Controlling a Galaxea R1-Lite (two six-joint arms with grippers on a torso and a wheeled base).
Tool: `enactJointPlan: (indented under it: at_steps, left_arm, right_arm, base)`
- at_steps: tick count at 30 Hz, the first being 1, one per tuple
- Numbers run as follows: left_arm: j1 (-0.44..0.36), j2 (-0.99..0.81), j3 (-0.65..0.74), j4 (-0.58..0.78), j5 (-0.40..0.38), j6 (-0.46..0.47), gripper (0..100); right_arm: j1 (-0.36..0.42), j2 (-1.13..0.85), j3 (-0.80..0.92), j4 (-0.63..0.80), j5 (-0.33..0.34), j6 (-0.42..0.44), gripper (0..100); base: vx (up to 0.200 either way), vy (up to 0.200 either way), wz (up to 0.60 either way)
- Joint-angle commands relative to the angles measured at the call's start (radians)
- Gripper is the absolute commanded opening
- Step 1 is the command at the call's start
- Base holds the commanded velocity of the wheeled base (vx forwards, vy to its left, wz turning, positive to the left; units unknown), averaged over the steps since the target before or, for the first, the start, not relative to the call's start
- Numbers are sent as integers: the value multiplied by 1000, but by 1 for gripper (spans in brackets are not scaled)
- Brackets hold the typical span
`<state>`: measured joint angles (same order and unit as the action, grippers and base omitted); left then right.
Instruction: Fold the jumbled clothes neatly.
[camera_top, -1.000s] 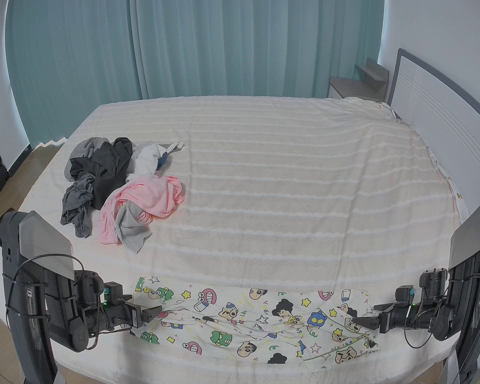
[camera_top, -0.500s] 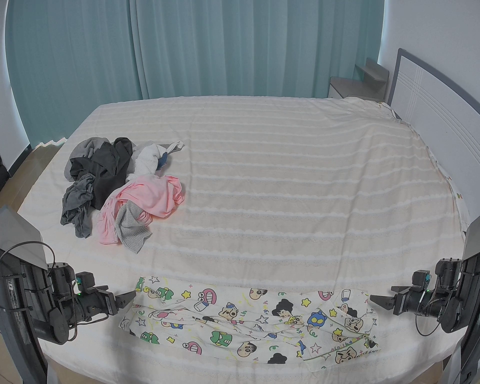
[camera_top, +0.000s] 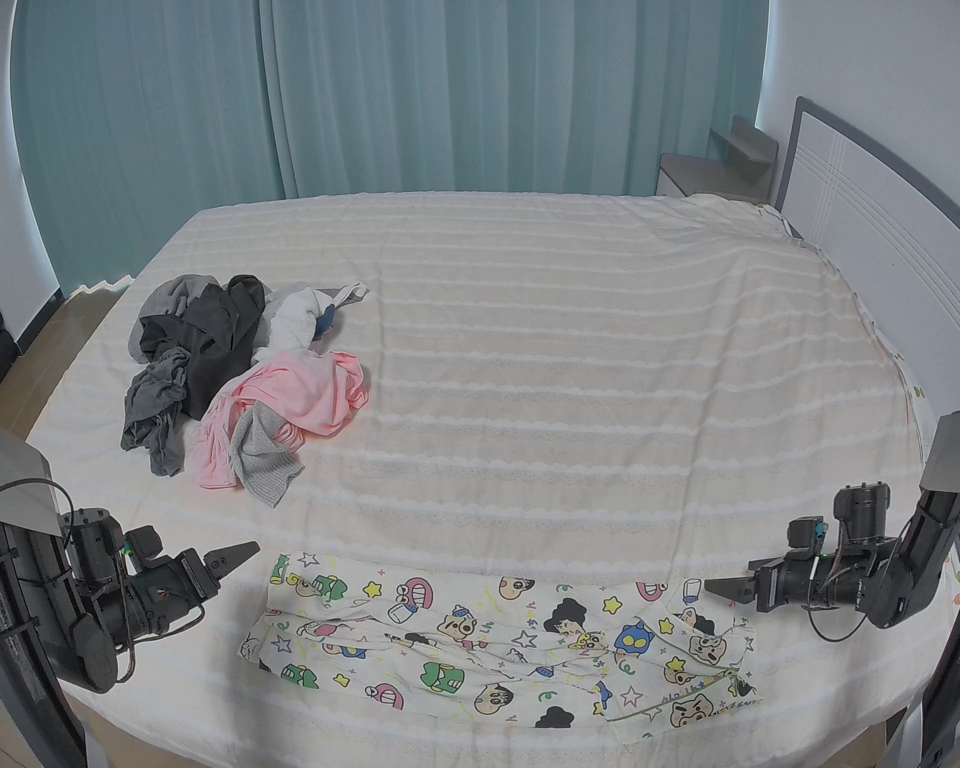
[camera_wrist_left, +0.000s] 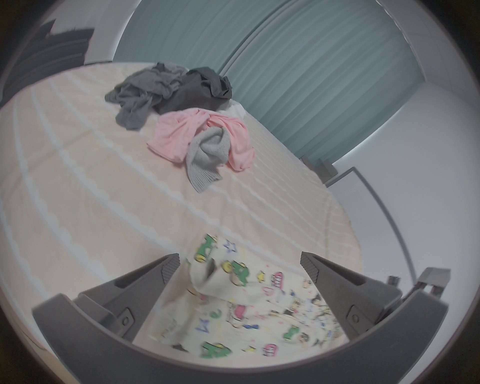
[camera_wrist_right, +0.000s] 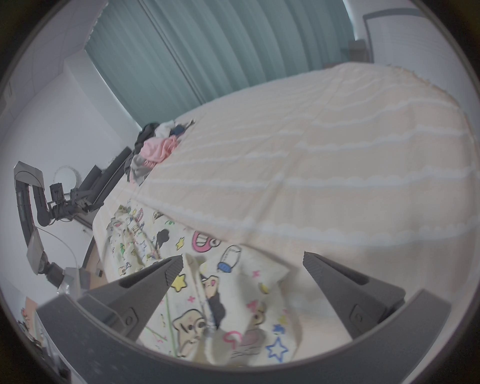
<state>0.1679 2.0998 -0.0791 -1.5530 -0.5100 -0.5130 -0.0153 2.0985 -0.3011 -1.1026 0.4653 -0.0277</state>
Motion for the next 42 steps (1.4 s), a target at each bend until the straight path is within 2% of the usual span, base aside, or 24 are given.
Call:
enactJointPlan:
  at_steps: [1, 8, 12, 17, 42]
  left_arm:
    - [-18, -67, 79, -18, -147, -200, 100]
    - [-24, -35, 79, -18, -205, -210, 100]
    - [-22, -7, 79, -18, -206, -210, 100]
    - [-22, 3, 79, -18, -206, -210, 100]
    - [-24, 20, 79, -18, -206, -210, 100]
  right_arm:
    - [192, -104, -256, 334, -42, -8, 100]
    - [264, -72, -345, 432, -42, -44, 100]
    - [271, -54, -366, 509, -43, -55, 100]
    - [265, -22, -360, 514, -42, -92, 100]
    - [295, 60, -320, 510, -37, -103, 100]
  base:
    - [0, 0, 0]
    - [0, 0, 0]
    - [0, 0, 0]
    - [0, 0, 0]
    - [0, 0, 0]
